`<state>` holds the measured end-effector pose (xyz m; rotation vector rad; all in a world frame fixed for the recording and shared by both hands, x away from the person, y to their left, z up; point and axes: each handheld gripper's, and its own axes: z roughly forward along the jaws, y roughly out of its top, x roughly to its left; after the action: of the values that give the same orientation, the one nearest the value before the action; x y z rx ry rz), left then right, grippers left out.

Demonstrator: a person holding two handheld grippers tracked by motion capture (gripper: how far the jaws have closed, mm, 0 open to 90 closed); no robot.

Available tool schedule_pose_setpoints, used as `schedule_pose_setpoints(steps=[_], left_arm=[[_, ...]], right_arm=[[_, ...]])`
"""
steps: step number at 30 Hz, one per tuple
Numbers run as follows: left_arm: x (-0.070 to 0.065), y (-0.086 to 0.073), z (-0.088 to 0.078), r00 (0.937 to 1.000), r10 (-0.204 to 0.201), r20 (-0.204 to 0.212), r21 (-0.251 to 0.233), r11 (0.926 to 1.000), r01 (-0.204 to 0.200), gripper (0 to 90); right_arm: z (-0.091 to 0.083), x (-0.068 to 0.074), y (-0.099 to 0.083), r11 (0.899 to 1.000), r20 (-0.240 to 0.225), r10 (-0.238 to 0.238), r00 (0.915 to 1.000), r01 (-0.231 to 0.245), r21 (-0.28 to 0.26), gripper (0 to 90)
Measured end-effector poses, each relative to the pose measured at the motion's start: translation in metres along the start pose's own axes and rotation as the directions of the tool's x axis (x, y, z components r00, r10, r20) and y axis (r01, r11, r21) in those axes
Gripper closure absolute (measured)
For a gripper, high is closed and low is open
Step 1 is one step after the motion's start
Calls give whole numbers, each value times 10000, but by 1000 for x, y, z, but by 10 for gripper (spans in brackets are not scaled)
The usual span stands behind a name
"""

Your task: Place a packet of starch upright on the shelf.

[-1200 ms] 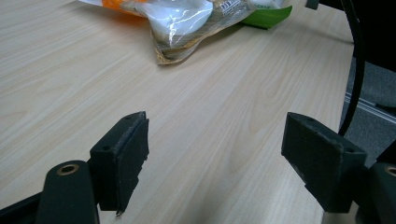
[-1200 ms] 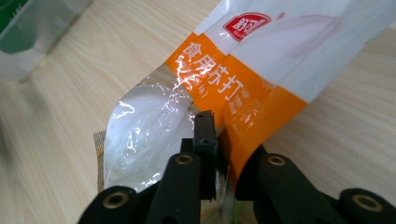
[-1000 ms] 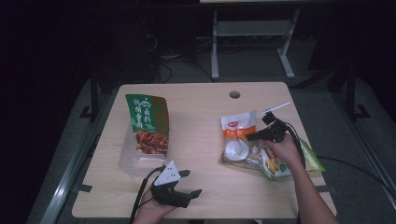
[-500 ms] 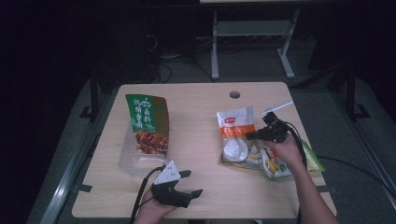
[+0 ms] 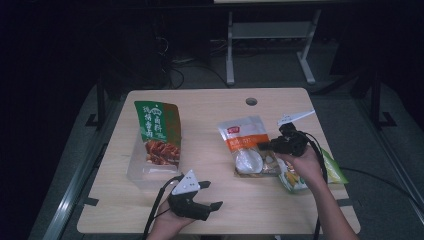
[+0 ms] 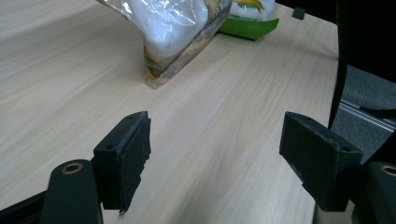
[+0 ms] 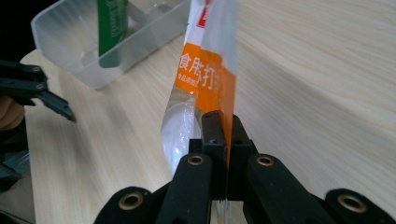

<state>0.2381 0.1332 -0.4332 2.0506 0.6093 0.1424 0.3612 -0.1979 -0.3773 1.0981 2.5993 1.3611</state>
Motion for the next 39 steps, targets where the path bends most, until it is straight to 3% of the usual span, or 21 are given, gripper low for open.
schedule_pose_setpoints(steps=[8,17,24,29,31,36,39], left_arm=[[6,15,14,10000,17,91,-34,10000,-16,296],[14,15,26,9996,-276,59,-33,9996,276,354],[20,14,27,9979,-648,5,-155,9978,648,377],[22,11,28,9965,-826,-126,-172,9964,824,417],[25,10,31,9944,-1055,28,-165,9943,1055,446],[28,11,38,9903,-1350,330,-332,9901,1361,555],[28,12,41,9904,-1301,463,-357,9906,1318,670]], right_arm=[[-4,20,3,9975,25,-677,9977,677,-207,899],[-12,42,7,9914,-270,-1255,9917,1244,-402,900],[-7,60,7,9830,-881,-1752,9806,1691,-720,900],[6,62,-4,9819,-1129,-1884,9756,1848,-412,899],[7,58,-11,9848,-1446,-1710,9746,1647,-546,899],[6,57,-15,9813,-1758,-1925,9654,1889,-372,898],[5,57,-14,9791,-1746,-2030,9635,2022,-223,897]])
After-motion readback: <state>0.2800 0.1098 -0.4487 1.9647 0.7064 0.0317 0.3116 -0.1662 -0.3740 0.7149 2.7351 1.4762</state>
